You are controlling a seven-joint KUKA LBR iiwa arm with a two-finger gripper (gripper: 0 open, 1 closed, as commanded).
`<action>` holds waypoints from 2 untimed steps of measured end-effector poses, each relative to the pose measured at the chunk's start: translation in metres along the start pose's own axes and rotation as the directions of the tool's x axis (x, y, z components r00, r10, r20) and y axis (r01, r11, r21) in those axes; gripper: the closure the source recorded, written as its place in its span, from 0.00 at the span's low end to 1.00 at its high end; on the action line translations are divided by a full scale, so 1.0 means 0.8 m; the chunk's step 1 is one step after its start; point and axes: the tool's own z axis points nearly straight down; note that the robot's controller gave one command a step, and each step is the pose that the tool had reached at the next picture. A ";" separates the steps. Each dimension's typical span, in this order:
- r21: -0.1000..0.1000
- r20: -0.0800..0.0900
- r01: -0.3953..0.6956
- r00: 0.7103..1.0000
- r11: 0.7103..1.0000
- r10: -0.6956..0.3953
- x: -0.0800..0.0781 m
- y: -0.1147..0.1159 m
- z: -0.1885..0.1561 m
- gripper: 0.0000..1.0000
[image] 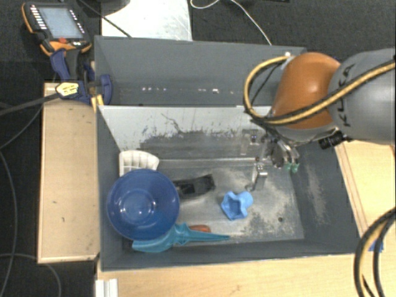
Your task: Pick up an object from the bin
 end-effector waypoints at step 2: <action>0.000 0.000 0.250 0.968 0.968 -0.250 0.077 0.003 0.088 0.00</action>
Offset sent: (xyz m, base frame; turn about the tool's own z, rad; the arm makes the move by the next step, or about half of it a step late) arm -0.0615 0.0032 -0.0700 -0.2529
